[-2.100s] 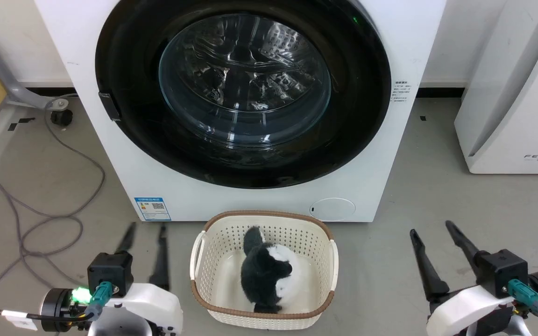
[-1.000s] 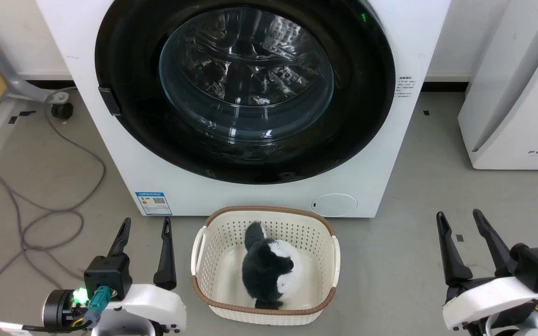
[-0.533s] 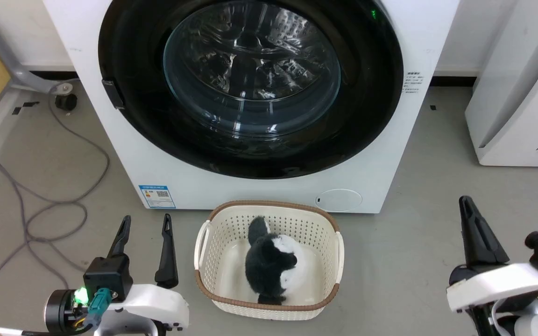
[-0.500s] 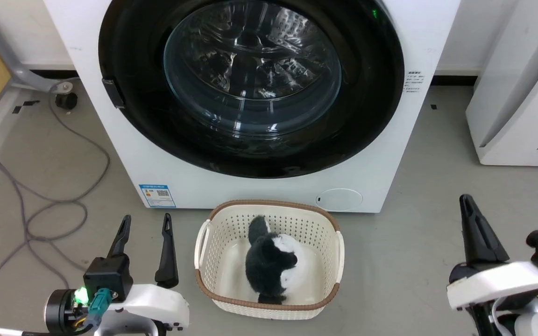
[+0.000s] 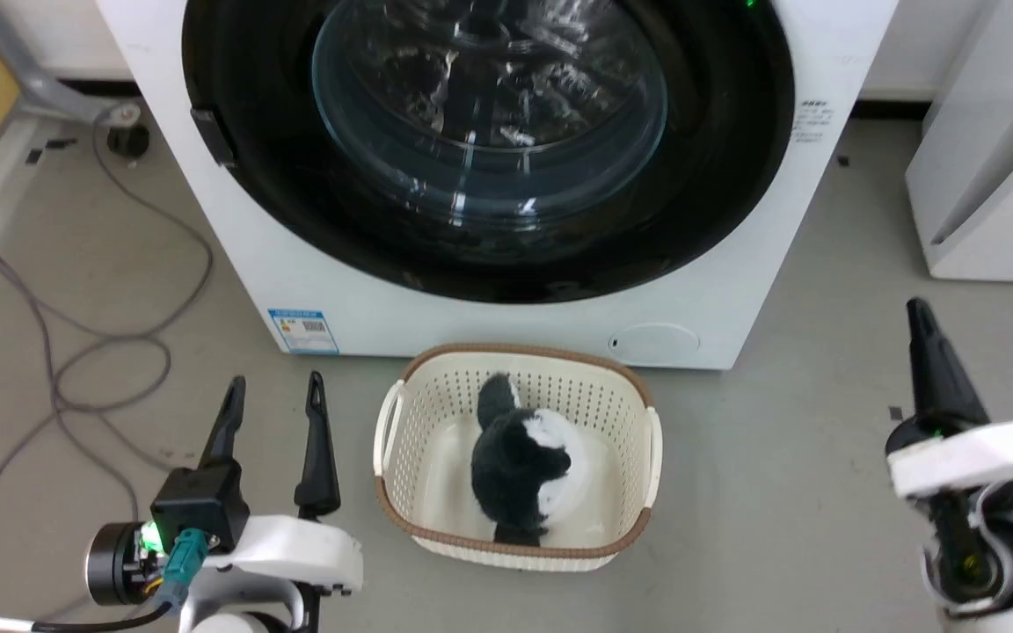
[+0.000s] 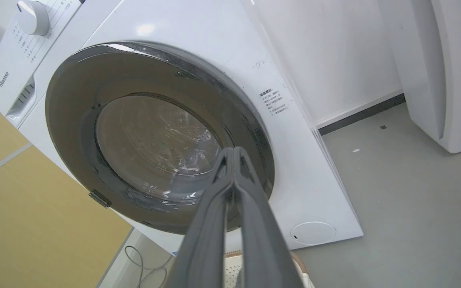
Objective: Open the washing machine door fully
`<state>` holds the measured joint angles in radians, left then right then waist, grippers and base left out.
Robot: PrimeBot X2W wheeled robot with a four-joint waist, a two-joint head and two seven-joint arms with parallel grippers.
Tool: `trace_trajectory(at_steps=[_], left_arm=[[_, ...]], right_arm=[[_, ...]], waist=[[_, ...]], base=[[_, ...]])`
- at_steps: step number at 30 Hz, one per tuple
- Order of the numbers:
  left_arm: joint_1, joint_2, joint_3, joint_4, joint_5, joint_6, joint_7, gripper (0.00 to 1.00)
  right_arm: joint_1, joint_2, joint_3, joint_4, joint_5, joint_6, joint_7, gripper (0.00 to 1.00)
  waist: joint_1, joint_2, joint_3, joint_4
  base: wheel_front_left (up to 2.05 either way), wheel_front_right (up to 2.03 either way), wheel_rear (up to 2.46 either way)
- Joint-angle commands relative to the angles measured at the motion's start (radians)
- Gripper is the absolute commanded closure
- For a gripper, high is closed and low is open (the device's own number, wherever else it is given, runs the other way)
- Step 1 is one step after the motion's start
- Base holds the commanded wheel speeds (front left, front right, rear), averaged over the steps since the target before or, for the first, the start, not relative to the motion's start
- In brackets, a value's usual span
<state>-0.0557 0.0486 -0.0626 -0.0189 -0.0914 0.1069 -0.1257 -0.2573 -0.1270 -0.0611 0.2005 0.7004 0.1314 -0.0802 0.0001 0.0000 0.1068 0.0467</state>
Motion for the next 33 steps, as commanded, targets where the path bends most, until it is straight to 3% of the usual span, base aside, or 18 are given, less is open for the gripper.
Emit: trace_trajectory(at_steps=[1,15,33], left_arm=[[-0.021,0.001,-0.006,-0.009,-0.004,0.010,-0.012,0.00],[-0.083,0.001,-0.029,-0.047,-0.014,0.035,-0.041,0.00],[-0.118,0.001,-0.064,-0.065,-0.047,0.077,-0.079,0.00]], right_arm=[[-0.033,-0.015,-0.003,0.014,0.037,0.000,0.002,1.00],[-0.273,-0.103,-0.017,0.144,0.273,0.000,0.058,1.00],[-0.616,-0.211,0.041,0.385,0.446,0.000,0.138,1.00]], waist=[[0.0000,0.0000,0.015,0.005],[0.0000,0.0000,0.129,0.038],[0.0000,0.0000,0.205,0.085]], base=[[0.00,0.00,0.00],[0.00,0.00,0.00],[0.00,0.00,0.00]])
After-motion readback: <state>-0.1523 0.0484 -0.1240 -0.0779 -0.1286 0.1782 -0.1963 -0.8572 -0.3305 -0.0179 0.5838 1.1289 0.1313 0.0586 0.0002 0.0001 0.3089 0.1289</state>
